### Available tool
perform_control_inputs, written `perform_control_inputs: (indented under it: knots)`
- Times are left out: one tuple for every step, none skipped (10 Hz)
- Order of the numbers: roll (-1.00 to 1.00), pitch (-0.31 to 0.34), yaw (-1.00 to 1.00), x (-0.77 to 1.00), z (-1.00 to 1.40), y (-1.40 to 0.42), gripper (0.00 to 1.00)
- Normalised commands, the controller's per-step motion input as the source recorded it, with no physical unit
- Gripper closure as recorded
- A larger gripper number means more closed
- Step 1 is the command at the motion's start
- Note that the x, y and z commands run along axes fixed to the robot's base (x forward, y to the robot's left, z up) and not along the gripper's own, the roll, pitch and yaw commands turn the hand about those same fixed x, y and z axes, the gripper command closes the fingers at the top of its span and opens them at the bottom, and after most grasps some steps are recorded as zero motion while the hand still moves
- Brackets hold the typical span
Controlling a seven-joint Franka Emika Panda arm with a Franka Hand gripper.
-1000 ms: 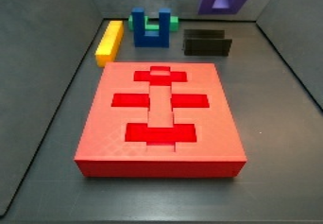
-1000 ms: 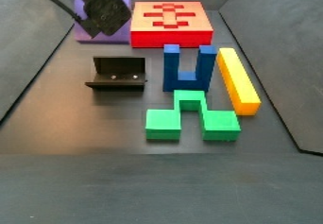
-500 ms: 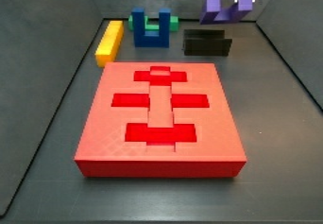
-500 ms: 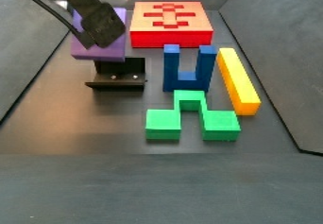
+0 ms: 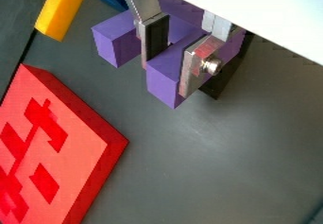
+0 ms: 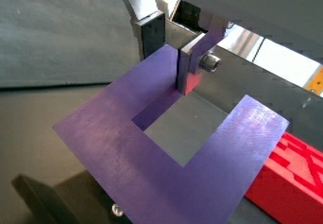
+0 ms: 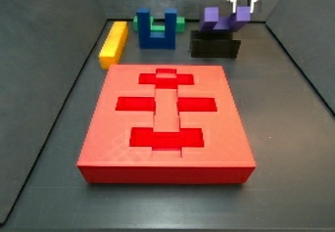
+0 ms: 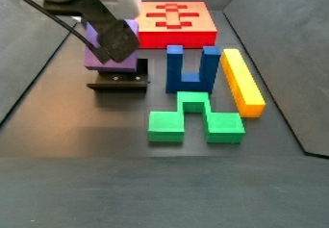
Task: Pick up the purple object. Move up. Place the purple object on the fixture. Regrasp the purple object. Move to above the board. Insert the purple object.
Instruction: Place the purple object on the fixture, then regrasp the purple object.
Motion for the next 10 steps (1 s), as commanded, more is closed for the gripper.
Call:
perform_control_inputs:
  knots:
    - [0.00, -0.134, 0.04, -0.02, -0.28, 0.00, 1.00]
    - [0.00, -0.100, 0.01, 0.00, -0.25, 0.00, 1.00]
    - [-0.03, -0.069, 0.00, 0.00, -0.21, 0.00, 1.00]
    - [-0.03, -0.029, 0.01, 0.00, -0.10, 0.00, 1.00]
    - [0.00, 0.000, 0.00, 0.00, -0.04, 0.00, 1.00]
    - [0.00, -0.014, 0.00, 0.00, -0.16, 0.00, 1.00]
    - [0.00, 0.000, 0.00, 0.00, 0.00, 0.00, 1.00]
    - [0.00, 0.000, 0.00, 0.00, 0.00, 0.00, 0.00]
    - [-0.11, 0.000, -0.04, 0.04, 0.03, 0.01, 0.00]
    - [-0.13, 0.083, 0.00, 0.04, 0.33, 0.13, 0.00]
